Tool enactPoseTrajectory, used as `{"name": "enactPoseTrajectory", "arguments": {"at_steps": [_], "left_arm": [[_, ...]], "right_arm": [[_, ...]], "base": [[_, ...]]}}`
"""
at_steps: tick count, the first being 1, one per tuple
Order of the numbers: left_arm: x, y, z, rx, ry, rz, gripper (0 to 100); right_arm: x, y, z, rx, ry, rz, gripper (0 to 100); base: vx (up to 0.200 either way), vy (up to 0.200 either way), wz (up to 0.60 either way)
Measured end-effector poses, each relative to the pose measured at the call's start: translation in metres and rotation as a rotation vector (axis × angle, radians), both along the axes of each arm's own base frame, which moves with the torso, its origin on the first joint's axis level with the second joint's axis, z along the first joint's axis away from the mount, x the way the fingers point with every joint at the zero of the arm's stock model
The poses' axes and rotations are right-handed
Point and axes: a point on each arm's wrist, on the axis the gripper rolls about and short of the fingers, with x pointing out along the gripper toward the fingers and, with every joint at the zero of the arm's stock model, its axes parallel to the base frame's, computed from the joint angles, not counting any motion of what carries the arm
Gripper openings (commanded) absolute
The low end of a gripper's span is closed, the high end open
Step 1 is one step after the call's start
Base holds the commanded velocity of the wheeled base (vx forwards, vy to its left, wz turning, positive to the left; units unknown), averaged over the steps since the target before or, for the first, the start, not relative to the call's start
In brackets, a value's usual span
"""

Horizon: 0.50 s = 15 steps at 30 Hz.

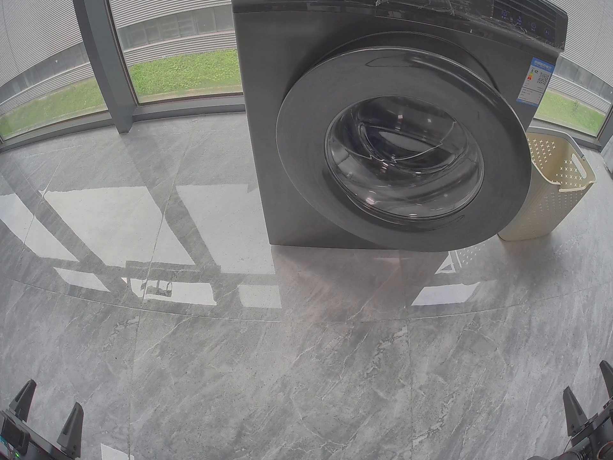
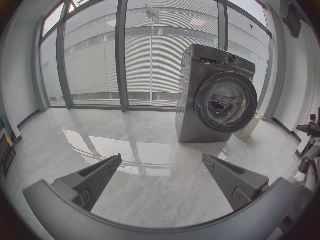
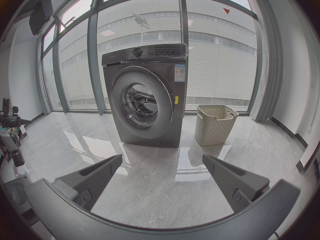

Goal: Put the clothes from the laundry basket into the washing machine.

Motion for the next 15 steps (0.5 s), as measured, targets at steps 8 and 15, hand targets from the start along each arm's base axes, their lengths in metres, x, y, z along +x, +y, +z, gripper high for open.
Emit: {"name": "enactPoseTrajectory", "arguments": {"at_steps": [8, 15], "left_arm": [[-0.0051, -0.0006, -0.0044, 0.028, -0.033, 0.031, 100], [-0.0061, -0.0006, -0.0047, 0.016, -0.046, 0.036, 100]], "right_arm": [[0.0, 0.0, 0.0, -0.001, 0.0, -0.001, 100], [0.0, 0.0, 0.0, -0.001, 0.0, -0.001, 100]], "base": [[0.0, 0.0, 0.0], [0.0, -0.029, 0.0]]}}
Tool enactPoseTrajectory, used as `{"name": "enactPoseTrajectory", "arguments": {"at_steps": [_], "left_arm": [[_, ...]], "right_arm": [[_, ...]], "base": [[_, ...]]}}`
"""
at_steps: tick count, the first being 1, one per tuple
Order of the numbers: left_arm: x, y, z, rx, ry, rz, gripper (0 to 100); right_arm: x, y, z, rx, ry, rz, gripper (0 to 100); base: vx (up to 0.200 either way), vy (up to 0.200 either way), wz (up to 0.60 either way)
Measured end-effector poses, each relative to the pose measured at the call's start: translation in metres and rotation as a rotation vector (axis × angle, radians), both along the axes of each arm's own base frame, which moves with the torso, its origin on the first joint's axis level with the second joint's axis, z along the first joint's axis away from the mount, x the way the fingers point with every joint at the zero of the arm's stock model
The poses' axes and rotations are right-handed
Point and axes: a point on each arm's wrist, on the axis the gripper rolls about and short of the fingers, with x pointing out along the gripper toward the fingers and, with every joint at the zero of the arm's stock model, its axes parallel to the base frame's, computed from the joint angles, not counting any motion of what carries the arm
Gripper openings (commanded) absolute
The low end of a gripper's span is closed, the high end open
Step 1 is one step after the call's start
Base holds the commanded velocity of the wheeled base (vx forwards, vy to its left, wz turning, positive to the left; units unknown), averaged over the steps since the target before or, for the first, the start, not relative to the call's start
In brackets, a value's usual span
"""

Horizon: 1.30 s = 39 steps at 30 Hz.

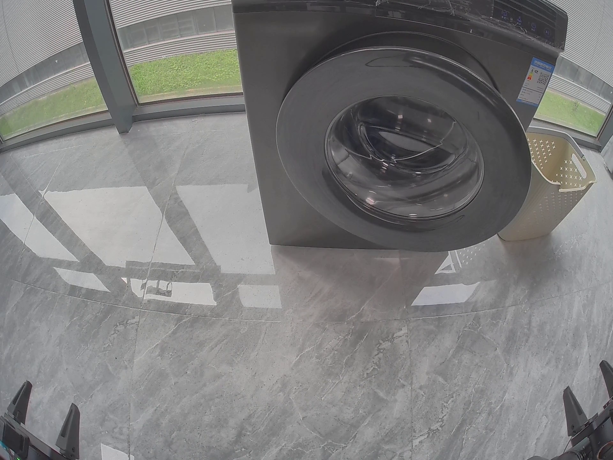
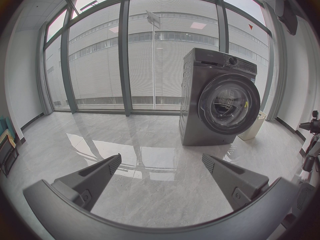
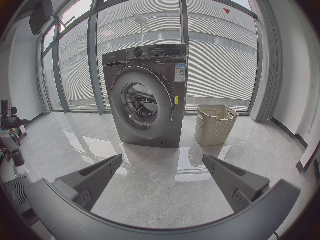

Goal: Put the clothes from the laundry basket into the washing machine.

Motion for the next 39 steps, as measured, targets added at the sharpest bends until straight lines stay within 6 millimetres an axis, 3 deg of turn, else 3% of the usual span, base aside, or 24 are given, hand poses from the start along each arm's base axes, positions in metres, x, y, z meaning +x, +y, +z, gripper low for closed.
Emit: {"name": "enactPoseTrajectory", "arguments": {"at_steps": [10, 15, 20, 27, 31, 39], "left_arm": [[0.0, 0.0, 0.0, 0.007, -0.001, -0.003, 100], [0.0, 0.0, 0.0, 0.013, -0.001, -0.003, 100], [0.0, 0.0, 0.0, 0.016, -0.001, -0.003, 100], [0.0, 0.0, 0.0, 0.018, -0.002, -0.003, 100], [0.0, 0.0, 0.0, 0.019, -0.001, -0.004, 100], [0.0, 0.0, 0.0, 0.021, -0.001, -0.004, 100]], "right_arm": [[0.0, -0.001, 0.005, 0.03, -0.043, -0.033, 100], [-0.006, 0.0, 0.03, 0.054, -0.138, -0.002, 100], [0.004, 0.001, 0.047, 0.079, -0.087, 0.075, 100], [0.042, 0.004, 0.07, 0.153, 0.039, 0.185, 100], [0.072, 0.01, 0.082, 0.213, 0.091, 0.245, 100], [0.139, 0.044, 0.094, 0.325, 0.175, 0.375, 100]], "base": [[0.0, -0.2, 0.0], [0.0, -0.2, 0.0], [0.0, -0.2, 0.0], [0.0, -0.2, 0.0], [0.0, 0.0, 0.0], [0.0, 0.0, 0.0]]}}
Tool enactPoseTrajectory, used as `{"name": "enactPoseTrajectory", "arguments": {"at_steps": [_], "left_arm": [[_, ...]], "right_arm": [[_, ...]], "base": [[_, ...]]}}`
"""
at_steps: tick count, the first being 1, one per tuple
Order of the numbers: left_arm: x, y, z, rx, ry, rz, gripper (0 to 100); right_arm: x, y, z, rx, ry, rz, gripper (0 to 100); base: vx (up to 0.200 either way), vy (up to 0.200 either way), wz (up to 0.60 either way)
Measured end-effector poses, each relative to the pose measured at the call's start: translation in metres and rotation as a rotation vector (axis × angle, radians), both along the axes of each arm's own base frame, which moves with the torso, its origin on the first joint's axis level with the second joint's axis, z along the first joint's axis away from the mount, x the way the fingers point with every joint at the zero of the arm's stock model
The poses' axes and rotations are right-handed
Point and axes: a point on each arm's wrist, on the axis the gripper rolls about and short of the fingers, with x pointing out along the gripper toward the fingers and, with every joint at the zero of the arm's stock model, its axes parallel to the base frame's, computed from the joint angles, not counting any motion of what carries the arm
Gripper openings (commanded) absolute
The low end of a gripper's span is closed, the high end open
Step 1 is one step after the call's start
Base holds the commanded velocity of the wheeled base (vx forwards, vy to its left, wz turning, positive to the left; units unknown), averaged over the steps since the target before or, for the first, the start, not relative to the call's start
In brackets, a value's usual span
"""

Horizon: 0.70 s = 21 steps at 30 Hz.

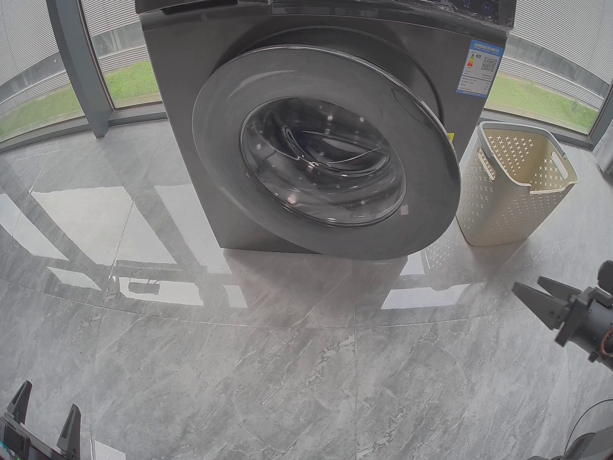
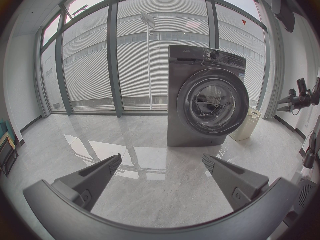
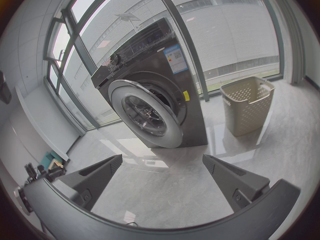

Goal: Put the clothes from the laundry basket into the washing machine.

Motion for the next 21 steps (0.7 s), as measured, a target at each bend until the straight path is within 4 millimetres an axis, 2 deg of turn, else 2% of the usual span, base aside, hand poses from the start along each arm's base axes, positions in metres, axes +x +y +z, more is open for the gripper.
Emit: {"name": "enactPoseTrajectory", "arguments": {"at_steps": [6, 10, 15, 21], "left_arm": [[0.0, 0.0, 0.0, 0.001, 0.0, 0.0, 100], [0.0, 0.0, 0.0, 0.0, 0.001, -0.001, 100], [0.0, 0.0, 0.0, -0.001, 0.001, -0.002, 100], [0.0, 0.0, 0.0, -0.002, 0.001, -0.001, 100]], "right_arm": [[0.038, 0.053, 0.004, 0.096, 0.046, 0.165, 100], [0.051, 0.084, 0.011, 0.158, 0.048, 0.236, 100], [0.062, 0.098, 0.011, 0.164, 0.055, 0.252, 100], [0.07, 0.101, 0.015, 0.168, 0.045, 0.244, 100]], "base": [[0.0, 0.0, 0.0], [0.2, 0.0, 0.0], [0.2, 0.0, 0.0], [0.2, 0.0, 0.0]]}}
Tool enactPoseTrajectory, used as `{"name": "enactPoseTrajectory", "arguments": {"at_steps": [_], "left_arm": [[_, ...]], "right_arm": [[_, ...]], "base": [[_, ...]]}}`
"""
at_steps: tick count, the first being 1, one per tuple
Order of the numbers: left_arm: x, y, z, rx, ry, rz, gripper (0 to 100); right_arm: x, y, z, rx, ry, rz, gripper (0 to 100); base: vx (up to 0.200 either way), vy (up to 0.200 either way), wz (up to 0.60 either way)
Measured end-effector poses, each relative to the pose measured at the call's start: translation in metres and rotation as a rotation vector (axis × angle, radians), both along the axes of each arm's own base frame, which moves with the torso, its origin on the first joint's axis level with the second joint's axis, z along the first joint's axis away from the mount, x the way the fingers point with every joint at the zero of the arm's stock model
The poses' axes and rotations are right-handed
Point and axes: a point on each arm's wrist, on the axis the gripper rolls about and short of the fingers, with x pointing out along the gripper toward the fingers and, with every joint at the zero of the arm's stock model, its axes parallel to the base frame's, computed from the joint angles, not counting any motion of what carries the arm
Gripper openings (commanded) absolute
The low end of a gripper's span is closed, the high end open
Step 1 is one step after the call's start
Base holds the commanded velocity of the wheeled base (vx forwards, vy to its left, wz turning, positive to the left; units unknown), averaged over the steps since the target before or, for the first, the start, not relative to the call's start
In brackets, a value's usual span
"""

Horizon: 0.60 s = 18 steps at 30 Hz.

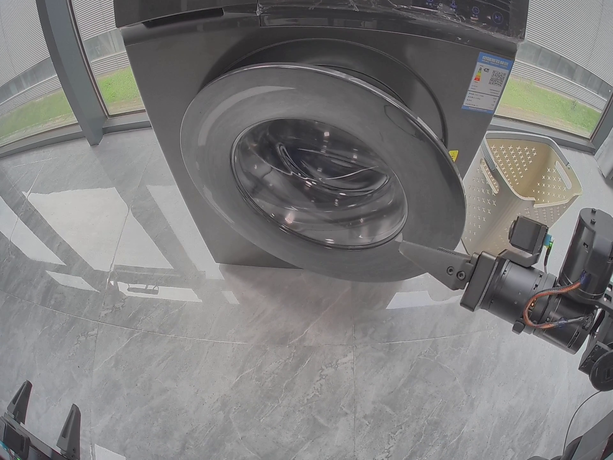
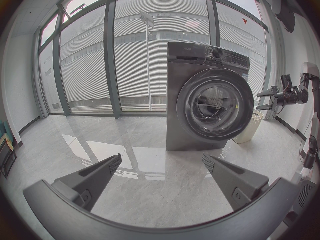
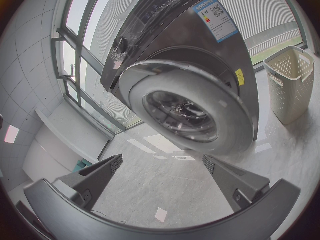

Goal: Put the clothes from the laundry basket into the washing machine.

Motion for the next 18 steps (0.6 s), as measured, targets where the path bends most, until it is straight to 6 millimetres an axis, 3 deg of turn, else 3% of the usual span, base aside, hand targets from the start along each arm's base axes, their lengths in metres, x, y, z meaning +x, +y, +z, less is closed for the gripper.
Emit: {"name": "enactPoseTrajectory", "arguments": {"at_steps": [18], "left_arm": [[0.0, 0.0, 0.0, 0.001, 0.002, 0.001, 100]], "right_arm": [[0.02, -0.013, 0.016, 0.029, -0.053, -0.089, 100]], "base": [[0.2, 0.0, 0.0]]}}
